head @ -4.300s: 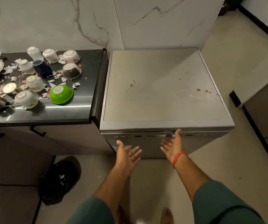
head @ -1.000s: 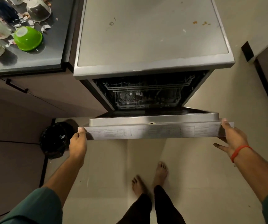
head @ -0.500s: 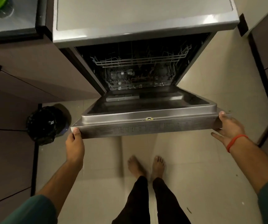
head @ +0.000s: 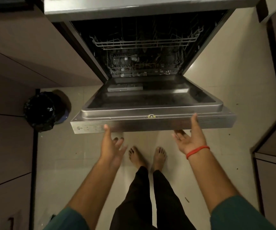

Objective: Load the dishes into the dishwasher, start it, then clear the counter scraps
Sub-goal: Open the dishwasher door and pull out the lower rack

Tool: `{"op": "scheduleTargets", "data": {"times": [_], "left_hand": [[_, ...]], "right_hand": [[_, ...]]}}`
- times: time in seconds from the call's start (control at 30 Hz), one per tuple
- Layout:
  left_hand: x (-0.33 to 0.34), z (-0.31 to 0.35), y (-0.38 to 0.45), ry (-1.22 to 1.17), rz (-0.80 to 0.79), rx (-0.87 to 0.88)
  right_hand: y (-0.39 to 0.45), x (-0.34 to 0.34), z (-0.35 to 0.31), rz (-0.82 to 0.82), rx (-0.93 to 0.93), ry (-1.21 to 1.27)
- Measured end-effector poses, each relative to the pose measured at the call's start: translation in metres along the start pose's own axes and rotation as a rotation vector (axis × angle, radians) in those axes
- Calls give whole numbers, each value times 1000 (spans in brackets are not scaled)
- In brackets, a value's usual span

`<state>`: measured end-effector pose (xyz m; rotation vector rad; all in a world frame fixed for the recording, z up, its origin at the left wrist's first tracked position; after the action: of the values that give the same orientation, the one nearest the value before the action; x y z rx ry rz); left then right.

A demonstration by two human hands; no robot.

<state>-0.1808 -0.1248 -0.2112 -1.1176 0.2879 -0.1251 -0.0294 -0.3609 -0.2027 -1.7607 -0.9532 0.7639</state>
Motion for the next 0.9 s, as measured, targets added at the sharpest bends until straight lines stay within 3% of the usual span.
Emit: {"op": "scheduleTargets", "data": {"times": [0.13, 0.23, 0.4, 0.9], "left_hand": [[61, -21, -43, -52, -112, -85], [82, -26, -49, -57, -84, -109], [77, -34, -33, 86, -13, -29], [47, -90, 4, 167, 79, -171]], "right_hand": [[-8, 33, 30, 16, 95, 40], [5, 32, 36, 69, 53, 16], [19, 13, 30, 139, -36, -65], [42, -27, 63, 95, 48, -243]]}}
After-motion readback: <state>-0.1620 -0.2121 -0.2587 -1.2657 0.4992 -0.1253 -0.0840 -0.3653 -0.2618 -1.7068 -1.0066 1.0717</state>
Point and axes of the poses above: each hand's wrist, its own y-axis towards the middle knuckle, its own x-axis out of the palm, z = x × y, the point moved 10 cm from there along y, towards the middle knuckle, and after that the axes turned 14 degrees about z, right-handed, at the moved point
